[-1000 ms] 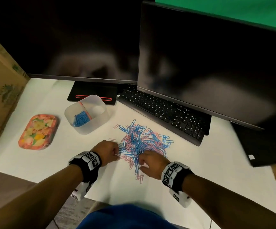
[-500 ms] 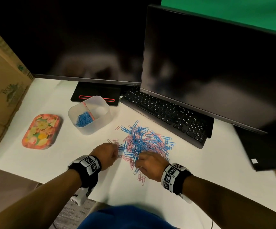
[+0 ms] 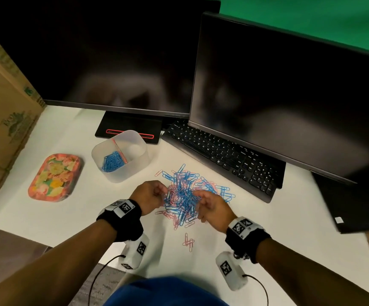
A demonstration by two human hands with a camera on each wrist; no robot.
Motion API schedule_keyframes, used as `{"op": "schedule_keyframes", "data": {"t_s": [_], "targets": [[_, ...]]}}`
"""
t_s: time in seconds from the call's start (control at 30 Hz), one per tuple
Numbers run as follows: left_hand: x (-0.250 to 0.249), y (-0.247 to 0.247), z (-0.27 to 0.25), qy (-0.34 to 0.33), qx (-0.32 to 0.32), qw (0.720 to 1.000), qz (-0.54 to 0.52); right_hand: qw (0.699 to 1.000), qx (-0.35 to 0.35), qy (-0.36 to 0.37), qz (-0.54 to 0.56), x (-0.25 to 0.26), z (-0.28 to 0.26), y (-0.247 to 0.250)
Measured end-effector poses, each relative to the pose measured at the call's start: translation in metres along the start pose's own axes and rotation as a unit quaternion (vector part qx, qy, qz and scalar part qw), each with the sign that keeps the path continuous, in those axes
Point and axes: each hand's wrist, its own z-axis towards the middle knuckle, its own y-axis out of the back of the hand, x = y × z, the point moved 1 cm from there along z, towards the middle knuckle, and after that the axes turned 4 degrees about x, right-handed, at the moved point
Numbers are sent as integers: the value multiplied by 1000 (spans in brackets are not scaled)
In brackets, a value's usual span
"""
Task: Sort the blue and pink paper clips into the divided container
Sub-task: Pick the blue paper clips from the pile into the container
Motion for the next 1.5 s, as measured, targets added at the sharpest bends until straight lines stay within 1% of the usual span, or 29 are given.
{"op": "schedule_keyframes", "data": {"t_s": [0.03,0.1,0.17,0.2,0.27,0.33,0.43,0.5,0.57,0.67,0.7,0.77,0.8,0.83,0.9,0.97,1.1,1.17,1.23,1.37,1.43,1.5], "targets": [[-3,-2,3,13,2,1000,-26,997,-4,-35,70,1,2,4],[-13,-9,8,25,11,998,-49,977,-30,-88,191,3,4,13],[-24,-16,17,12,12,999,-29,950,-64,-133,275,4,3,24],[-29,-19,22,-2,9,1000,-13,938,-70,-153,303,4,2,28],[-37,-20,30,-25,-6,999,42,925,-47,-177,333,2,-2,34],[-41,-15,38,-27,-30,993,108,923,-27,-180,340,1,-6,40],[-42,2,49,-17,-57,977,204,924,-37,-175,337,-4,-12,49],[-40,13,58,-18,-43,952,302,940,-54,-172,290,-8,-14,55],[-35,19,65,-11,-18,922,386,964,-83,-162,196,-13,-11,62],[-30,20,70,-5,10,887,462,981,-115,-147,51,-17,-2,73],[-30,17,71,-10,12,877,480,983,-118,-136,22,-18,3,77],[-33,12,70,-19,17,856,517,982,-125,-118,-84,-17,10,85],[-33,8,70,-22,18,849,528,972,-129,-118,-157,-13,11,87],[-33,6,69,-21,18,848,529,958,-136,-117,-224,-10,13,89],[-30,4,68,-12,13,858,513,929,-130,-121,-325,-5,18,89],[-27,4,67,-4,5,871,491,903,-101,-128,-399,-1,23,84],[-23,6,64,6,3,887,461,853,-61,-139,-499,4,32,76],[-20,8,61,10,5,896,444,835,-50,-145,-529,7,35,73],[-17,10,59,8,2,904,428,825,-49,-156,-541,7,38,71],[-17,10,55,-4,4,912,409,817,-45,-186,-543,9,43,67],[-18,10,54,-15,-4,927,375,818,-38,-188,-542,8,43,66],[-17,12,53,-11,-12,945,327,825,-41,-172,-537,8,40,68]]}}
